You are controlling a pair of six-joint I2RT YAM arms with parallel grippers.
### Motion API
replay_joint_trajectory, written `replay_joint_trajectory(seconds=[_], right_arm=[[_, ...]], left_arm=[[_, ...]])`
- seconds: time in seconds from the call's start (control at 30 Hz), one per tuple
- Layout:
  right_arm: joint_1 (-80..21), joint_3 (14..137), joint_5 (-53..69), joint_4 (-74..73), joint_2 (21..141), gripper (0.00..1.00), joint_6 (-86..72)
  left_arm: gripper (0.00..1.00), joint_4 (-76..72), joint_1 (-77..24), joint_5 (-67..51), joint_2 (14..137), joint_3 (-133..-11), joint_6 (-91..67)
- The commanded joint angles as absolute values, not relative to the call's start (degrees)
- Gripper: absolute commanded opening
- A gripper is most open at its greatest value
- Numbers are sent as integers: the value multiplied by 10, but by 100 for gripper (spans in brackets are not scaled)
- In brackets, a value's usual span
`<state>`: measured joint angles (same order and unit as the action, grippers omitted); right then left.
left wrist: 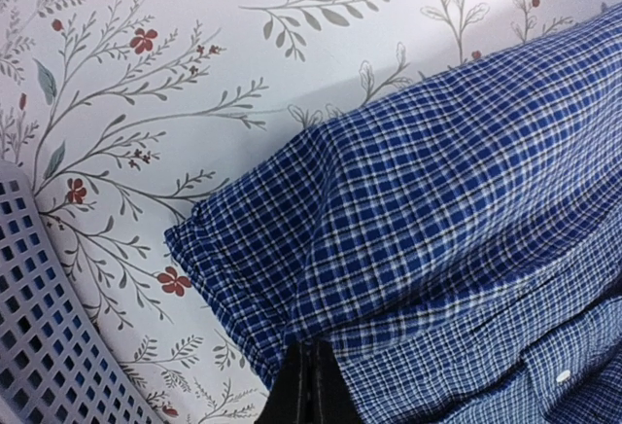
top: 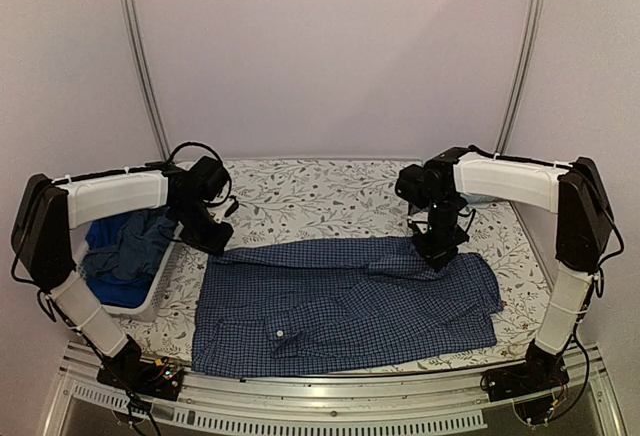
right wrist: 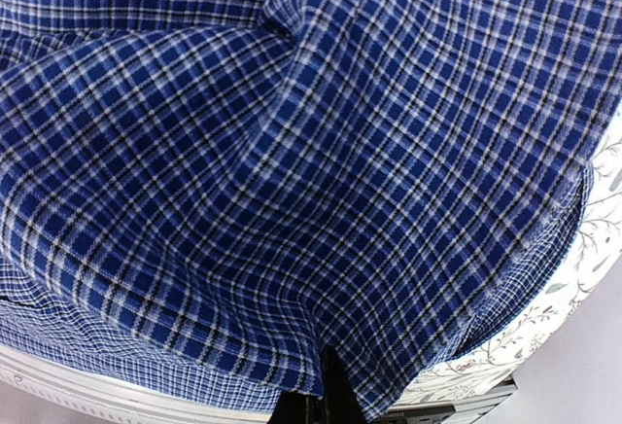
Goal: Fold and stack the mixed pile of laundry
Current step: Fold the 1/3-folded shirt at the center of the board.
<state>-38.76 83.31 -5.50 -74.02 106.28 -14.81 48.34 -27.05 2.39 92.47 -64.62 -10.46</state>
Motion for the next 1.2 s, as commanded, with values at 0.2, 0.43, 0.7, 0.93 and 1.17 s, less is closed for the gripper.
replay_joint_trajectory(seconds=[0.2, 0.43, 0.7, 0.93, 1.17], right_arm=[[-383, 804, -20, -736, 1049, 8, -140], [-379, 866, -11, -749, 1029, 63, -140], [-351, 913, 63, -635, 1070, 62, -127], [-352, 859, 115, -566, 1132, 58, -108], [-339, 779, 102, -550, 1161, 58, -88]], left_arm=[[44, 474, -271, -35, 885, -637, -90], [64, 422, -262, -59, 878, -660, -96], [53, 438, -231, -5, 1000, -713, -158], [52, 466, -210, 20, 1039, -696, -202], [44, 450, -182, 4, 1091, -681, -227]])
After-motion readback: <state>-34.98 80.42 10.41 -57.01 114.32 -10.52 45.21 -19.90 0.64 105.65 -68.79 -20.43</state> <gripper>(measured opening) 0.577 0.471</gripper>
